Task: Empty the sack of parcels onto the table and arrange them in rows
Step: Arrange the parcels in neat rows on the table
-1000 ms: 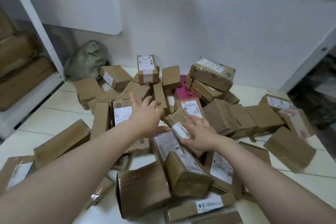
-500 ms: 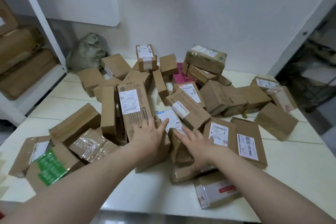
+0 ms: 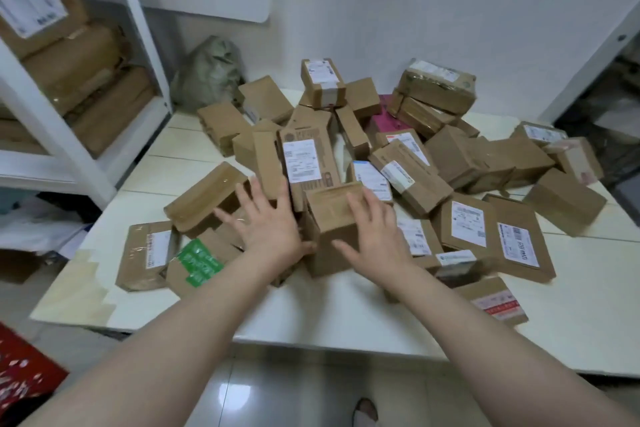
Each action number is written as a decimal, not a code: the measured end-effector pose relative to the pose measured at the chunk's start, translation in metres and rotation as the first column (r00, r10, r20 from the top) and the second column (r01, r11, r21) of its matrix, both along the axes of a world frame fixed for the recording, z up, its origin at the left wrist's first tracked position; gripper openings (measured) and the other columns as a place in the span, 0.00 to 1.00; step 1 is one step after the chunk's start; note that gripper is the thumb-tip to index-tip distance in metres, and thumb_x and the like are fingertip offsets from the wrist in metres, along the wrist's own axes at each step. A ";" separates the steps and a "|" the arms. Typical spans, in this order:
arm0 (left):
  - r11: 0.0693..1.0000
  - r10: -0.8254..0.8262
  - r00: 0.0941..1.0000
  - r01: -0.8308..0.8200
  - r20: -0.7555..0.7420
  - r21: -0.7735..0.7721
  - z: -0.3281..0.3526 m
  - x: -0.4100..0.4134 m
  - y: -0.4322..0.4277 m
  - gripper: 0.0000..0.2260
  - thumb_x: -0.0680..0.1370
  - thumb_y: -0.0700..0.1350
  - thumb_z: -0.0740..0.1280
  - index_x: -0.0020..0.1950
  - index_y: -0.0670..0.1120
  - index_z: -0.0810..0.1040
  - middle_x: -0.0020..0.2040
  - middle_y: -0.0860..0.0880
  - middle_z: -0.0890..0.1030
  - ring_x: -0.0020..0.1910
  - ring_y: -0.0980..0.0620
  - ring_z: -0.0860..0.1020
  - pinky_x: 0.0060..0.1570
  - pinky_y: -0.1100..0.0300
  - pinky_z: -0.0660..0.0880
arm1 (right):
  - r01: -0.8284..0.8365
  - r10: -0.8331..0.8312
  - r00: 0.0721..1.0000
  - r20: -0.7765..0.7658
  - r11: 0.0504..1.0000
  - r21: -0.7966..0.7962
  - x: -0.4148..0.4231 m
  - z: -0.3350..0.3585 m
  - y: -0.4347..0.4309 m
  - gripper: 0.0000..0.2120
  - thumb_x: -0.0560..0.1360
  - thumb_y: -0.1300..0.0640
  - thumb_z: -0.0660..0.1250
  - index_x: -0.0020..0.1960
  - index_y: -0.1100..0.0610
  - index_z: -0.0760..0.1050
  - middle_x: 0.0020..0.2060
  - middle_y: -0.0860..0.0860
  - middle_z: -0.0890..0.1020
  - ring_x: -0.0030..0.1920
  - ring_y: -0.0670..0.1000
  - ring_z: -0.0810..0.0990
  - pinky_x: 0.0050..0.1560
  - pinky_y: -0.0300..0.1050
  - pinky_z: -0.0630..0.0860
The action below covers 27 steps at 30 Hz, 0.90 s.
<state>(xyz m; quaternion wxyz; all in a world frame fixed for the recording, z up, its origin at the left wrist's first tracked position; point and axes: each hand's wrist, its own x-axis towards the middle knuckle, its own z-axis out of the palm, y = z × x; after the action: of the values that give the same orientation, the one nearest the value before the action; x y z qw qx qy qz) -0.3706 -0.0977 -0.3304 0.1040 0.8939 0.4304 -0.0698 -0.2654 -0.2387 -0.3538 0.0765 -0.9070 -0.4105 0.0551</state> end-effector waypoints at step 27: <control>0.924 -0.368 0.770 0.243 0.522 0.294 -0.003 0.055 -0.039 0.31 0.78 0.53 0.62 0.79 0.52 0.55 0.80 0.47 0.50 0.79 0.44 0.45 0.70 0.33 0.37 | 0.396 -0.405 0.913 -0.045 0.907 -0.141 0.041 -0.006 -0.086 0.44 0.74 0.33 0.60 0.78 0.44 0.37 0.76 0.49 0.31 0.77 0.61 0.36 0.70 0.74 0.50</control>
<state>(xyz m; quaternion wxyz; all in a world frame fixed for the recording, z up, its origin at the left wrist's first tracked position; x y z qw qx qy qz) -0.3153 -0.1368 -0.3337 0.1198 0.9377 0.2325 0.2288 -0.2242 -0.3248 -0.3597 0.0423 -0.9723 -0.2081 0.0976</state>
